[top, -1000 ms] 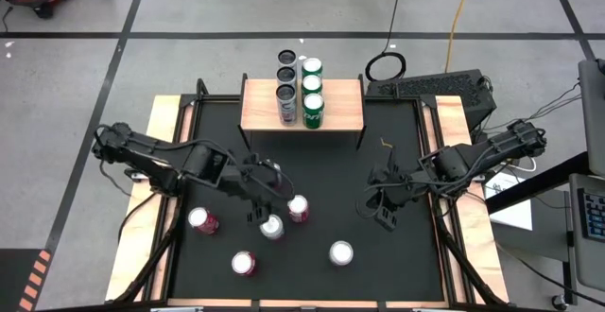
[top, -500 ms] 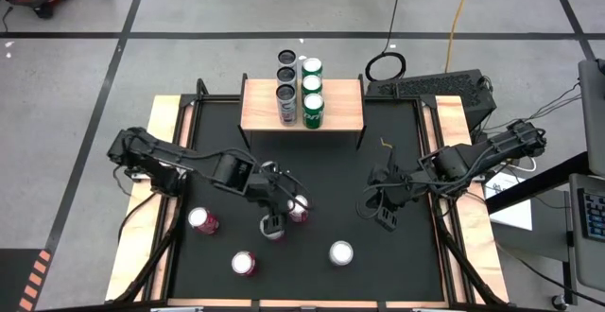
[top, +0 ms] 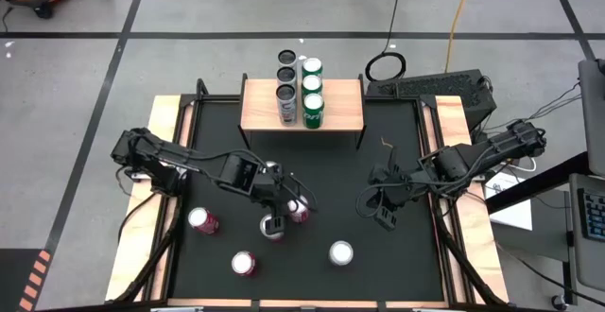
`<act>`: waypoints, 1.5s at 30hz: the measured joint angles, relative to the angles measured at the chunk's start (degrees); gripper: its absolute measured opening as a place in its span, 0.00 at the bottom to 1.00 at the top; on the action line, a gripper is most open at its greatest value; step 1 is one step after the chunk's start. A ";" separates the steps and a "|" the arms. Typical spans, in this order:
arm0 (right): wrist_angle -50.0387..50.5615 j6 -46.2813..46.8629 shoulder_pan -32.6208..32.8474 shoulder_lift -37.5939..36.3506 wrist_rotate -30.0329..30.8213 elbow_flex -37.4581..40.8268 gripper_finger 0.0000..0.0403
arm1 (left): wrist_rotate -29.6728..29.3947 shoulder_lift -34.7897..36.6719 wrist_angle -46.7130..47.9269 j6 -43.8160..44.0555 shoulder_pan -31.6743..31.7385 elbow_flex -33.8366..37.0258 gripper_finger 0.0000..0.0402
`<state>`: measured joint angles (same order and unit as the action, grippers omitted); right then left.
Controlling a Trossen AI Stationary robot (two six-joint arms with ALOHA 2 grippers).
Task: Place canned beverage on shelf
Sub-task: Put the top right red white soda can on the shelf
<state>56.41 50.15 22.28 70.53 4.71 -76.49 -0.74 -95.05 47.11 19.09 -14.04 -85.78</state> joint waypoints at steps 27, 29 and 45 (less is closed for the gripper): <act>0.02 -2.32 -0.02 0.00 4.50 0.00 0.00 | 0.91 -9.95 -5.29 -9.33 2.50 -0.13 1.00; 0.03 -2.60 -0.02 0.00 4.48 0.00 0.00 | 0.56 -10.27 -5.53 -9.32 2.66 -0.15 1.00; -0.01 -2.25 -0.02 0.01 4.48 0.00 0.00 | 0.45 -7.38 -4.12 -8.88 3.01 0.07 1.00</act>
<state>56.40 47.90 22.26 70.54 9.19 -76.49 -0.29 -102.44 42.99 10.22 -11.03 -85.71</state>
